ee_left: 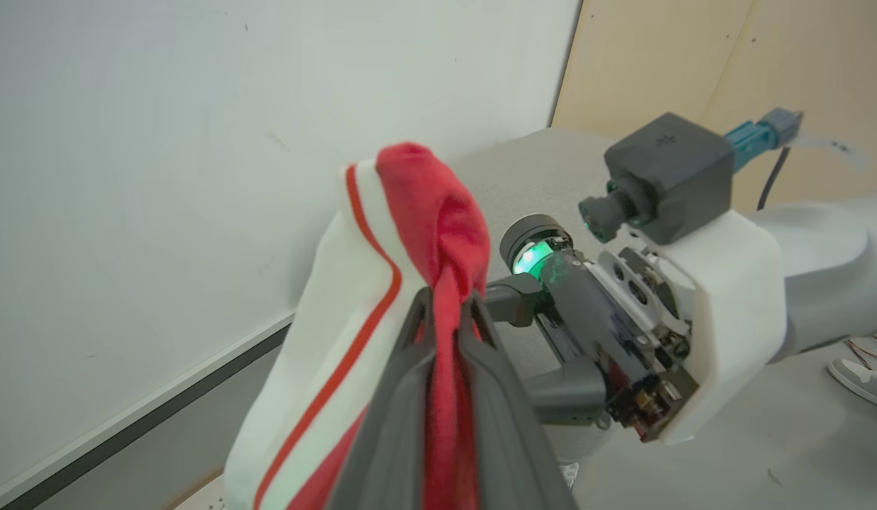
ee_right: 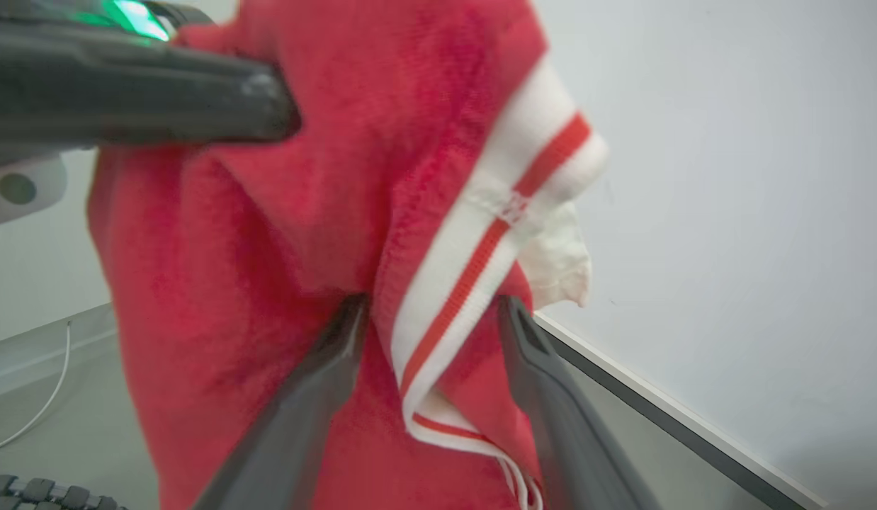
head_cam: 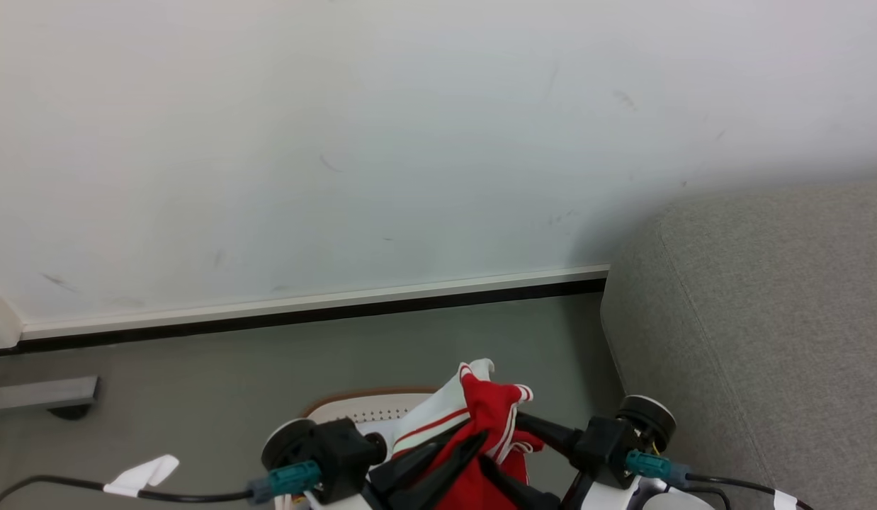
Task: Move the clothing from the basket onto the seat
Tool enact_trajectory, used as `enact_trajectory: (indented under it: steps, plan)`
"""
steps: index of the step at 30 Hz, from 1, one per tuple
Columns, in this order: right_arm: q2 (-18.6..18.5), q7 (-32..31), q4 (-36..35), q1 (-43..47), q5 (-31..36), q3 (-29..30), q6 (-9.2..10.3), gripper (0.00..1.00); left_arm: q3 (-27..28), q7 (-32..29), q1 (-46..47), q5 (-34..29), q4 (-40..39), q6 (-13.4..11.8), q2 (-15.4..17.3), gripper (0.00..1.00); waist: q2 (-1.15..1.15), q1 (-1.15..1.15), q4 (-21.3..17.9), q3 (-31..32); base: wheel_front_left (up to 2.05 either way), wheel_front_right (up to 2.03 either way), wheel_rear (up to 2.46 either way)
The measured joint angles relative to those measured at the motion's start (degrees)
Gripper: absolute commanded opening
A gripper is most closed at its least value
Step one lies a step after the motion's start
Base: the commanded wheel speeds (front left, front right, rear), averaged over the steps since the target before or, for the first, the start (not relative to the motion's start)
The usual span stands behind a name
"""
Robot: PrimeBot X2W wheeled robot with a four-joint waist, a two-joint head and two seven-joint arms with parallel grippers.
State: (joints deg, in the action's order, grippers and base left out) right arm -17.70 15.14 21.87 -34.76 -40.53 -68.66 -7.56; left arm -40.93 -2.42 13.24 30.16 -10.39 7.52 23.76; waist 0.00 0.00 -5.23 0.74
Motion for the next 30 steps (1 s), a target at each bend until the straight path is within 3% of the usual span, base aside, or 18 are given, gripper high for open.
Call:
enact_trajectory:
  steps: [2, 13, 15, 19, 20, 21, 30]
  plan:
    - [-0.01, 0.00, -0.64, -0.37, -1.25, -0.59, 0.01, 0.00, -0.19, 0.08, 0.39, 0.21, 0.07, 0.00, 0.13, 0.00, 0.00, 0.00, 0.01, -0.09, 0.00, 0.00, 0.00]
    - [-0.97, 0.00, -2.30, -0.64, -4.45, -0.19, 0.01, 0.00, 0.25, 1.60, 0.81, 0.58, 2.20, -1.11, 0.37, 0.02, 0.00, 0.00, -0.53, -0.49, 0.00, 0.00, 0.00]
    - [-1.16, 0.00, -2.81, -0.36, -4.55, 0.88, 0.01, 0.00, 0.88, 2.48, 0.82, 0.44, 3.05, -1.78, 0.36, 0.26, 0.00, 0.00, -0.80, -0.53, 0.00, 0.00, 0.00]
    - [-1.43, -0.01, -3.98, 0.63, -4.85, 4.28, 0.01, 0.00, 1.16, 3.65, 0.79, 0.23, 5.22, -2.11, 0.13, 0.47, 0.00, 0.00, -1.62, -0.67, 0.00, 0.00, 0.00]
    - [-1.55, -0.01, -4.28, 1.14, -4.98, 5.08, 0.01, 0.00, 1.21, 4.05, 0.79, 0.22, 5.98, -2.34, 0.00, 0.66, 0.00, 0.00, -1.83, -0.73, 0.00, 0.00, 0.00]
    - [-1.69, -0.01, -4.58, 1.56, -5.04, 5.90, 0.01, 0.00, 1.26, 4.39, 0.77, 0.16, 6.61, -2.56, -0.16, 1.00, 0.00, 0.00, -2.05, -0.79, 0.00, 0.00, 0.00]
    - [-3.21, -0.01, -5.89, 3.86, -4.10, 13.19, 0.01, 0.00, 1.19, 7.12, 0.93, -0.44, 10.59, -3.36, -1.41, 1.00, 0.00, 0.00, -4.55, -1.24, 0.00, 0.00, 0.00]
